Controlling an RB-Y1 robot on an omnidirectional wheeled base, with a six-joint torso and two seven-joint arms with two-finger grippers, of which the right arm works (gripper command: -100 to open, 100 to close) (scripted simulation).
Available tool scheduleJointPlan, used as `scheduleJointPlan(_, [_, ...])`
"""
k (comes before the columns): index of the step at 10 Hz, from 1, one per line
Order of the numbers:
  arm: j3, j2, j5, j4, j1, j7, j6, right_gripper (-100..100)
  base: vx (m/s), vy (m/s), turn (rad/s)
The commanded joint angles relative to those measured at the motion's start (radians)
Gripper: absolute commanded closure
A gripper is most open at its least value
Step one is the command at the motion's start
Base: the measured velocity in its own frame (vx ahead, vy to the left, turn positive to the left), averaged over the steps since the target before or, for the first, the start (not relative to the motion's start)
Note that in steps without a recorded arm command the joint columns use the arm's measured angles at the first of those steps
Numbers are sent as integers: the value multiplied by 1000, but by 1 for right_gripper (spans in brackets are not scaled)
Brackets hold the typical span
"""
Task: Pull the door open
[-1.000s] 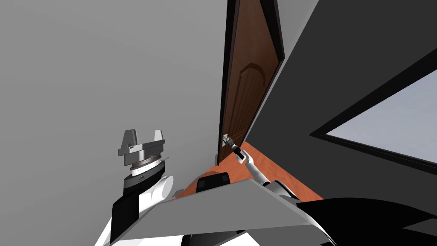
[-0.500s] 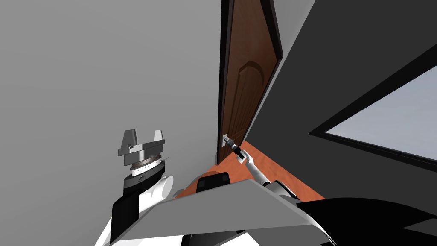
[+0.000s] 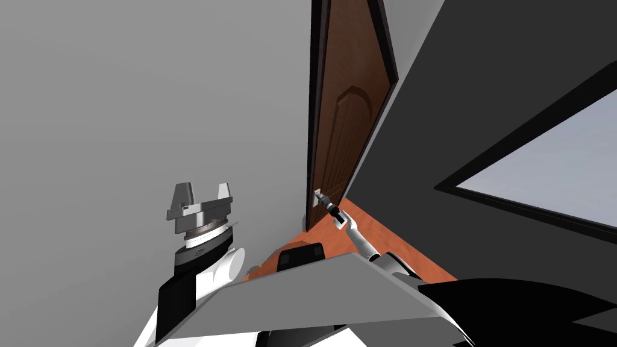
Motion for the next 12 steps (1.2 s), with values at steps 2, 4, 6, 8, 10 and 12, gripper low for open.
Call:
scheduleJointPlan(2, [22,5,-25,1,-1,-59,-1,100,-50,-27,-5])
scheduleJointPlan(4, [38,5,-53,5,-10,-114,1,100,-58,-33,12])
scheduleJointPlan(6, [53,5,-81,9,-18,-173,3,100,-61,-36,10])
scheduleJointPlan(8, [73,5,-116,14,-28,-236,6,100,-62,-43,6])
scheduleJointPlan(10, [83,6,-134,17,-33,-279,7,100,-37,-33,0])
scheduleJointPlan(12, [93,6,-151,20,-38,-314,8,100,-39,-33,19])
